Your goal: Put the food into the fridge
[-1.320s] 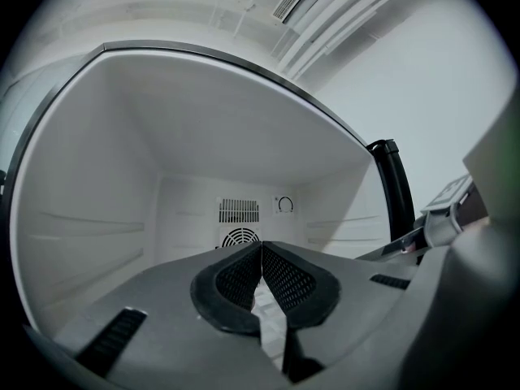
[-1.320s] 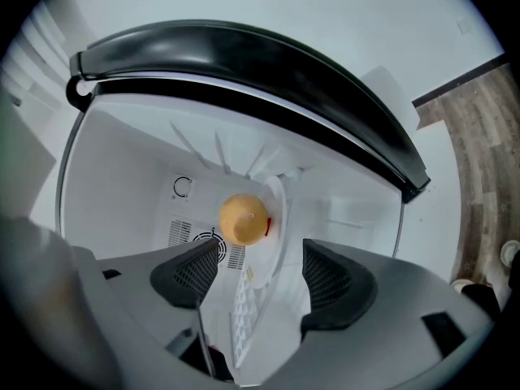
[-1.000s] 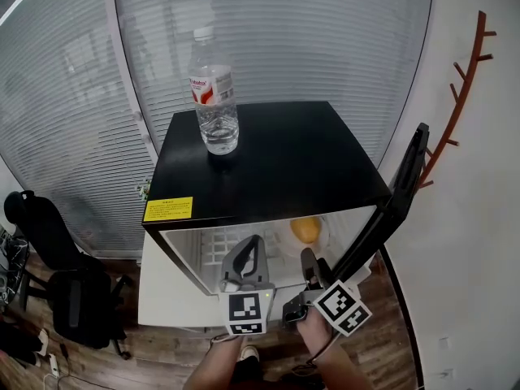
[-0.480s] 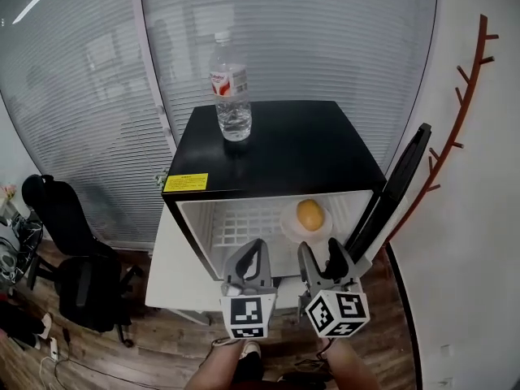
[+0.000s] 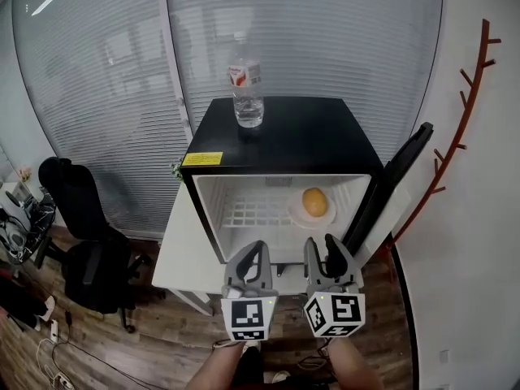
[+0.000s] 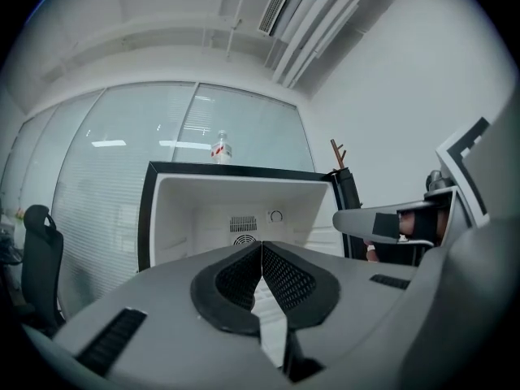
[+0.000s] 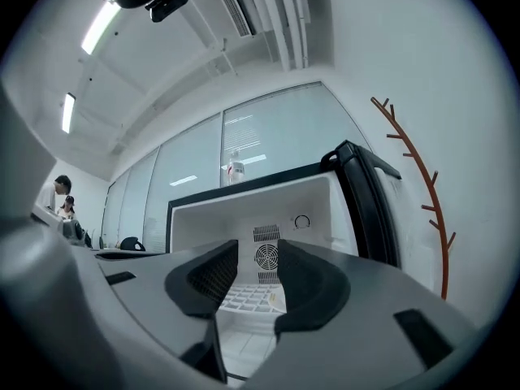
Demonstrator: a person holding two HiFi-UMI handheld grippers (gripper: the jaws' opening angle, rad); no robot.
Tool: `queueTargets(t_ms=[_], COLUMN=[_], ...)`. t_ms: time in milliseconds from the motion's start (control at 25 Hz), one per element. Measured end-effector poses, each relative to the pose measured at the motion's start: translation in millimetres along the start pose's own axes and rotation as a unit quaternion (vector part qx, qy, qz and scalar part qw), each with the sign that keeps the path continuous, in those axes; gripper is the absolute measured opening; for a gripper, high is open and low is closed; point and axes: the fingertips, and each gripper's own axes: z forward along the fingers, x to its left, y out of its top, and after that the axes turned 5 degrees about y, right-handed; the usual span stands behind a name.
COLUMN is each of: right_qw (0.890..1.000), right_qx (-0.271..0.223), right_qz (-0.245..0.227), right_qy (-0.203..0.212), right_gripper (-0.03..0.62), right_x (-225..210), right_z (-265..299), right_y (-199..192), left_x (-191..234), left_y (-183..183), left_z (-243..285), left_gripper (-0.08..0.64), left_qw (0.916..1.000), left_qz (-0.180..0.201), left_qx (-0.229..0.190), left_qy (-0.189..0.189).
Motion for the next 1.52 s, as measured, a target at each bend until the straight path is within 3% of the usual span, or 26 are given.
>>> queueTargets(t_ms=[120, 240, 560, 1520], right_qw=[1.0, 1.0, 0.999, 0.999], right_qx=[-0.006, -0.003, 0.029, 0.029], right_qz=[-0.007, -0.02, -0.04, -0.034], right_qy=[0.001, 0.002, 0.003, 0.006], right_gripper=[0.086, 0.044, 0.026, 0.026], right_x=[2, 6, 13, 7], right_z=[-10, -18, -25, -15], right_y=[3, 3, -4, -8], left_x=[-4, -8, -17, -14], left_y=[2, 4, 11, 5], left_z=[-10, -20, -32, -24], left_gripper=[0.026, 0.026, 0.026, 0.026], left_qw=[1.0, 0.9999, 0.9998, 0.9997], left_qz=[0.003, 0.005, 0.01, 0.013], left_qx=[-0.004, -0.007, -0.016, -0.016], left_qy=[0.005, 0.008, 0.009, 0.011])
